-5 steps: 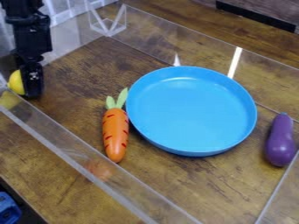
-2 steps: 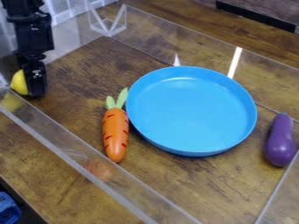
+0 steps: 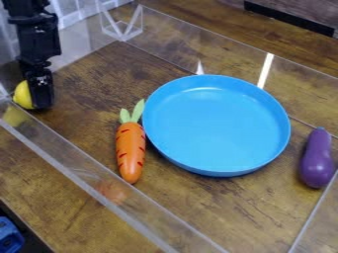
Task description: Put the lemon on the blue tray
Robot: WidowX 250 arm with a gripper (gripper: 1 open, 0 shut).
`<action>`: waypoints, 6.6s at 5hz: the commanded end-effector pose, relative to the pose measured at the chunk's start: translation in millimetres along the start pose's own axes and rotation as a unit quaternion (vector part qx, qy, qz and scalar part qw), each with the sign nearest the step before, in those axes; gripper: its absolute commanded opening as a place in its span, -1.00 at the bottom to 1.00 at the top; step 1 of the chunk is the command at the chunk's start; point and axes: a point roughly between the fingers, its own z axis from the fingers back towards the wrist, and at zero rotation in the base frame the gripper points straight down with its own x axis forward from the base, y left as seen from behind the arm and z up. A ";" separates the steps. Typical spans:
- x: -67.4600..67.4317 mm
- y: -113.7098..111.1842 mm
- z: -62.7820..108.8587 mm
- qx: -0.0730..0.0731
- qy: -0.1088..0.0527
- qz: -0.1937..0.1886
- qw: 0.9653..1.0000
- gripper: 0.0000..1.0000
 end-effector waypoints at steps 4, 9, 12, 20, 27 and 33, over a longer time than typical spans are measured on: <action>4.3 6.7 22.7 0.007 -0.013 0.009 1.000 -1.00; 74.2 -48.6 89.3 0.020 0.014 -0.033 0.999 -1.00; 123.9 -128.8 94.7 0.025 0.012 -0.117 0.993 -1.00; 127.6 -145.9 78.5 0.017 0.030 -0.156 0.987 -1.00; 145.9 -187.6 73.2 -0.015 0.045 -0.160 0.986 -1.00; 135.4 -190.1 57.3 -0.047 0.074 -0.157 0.984 -1.00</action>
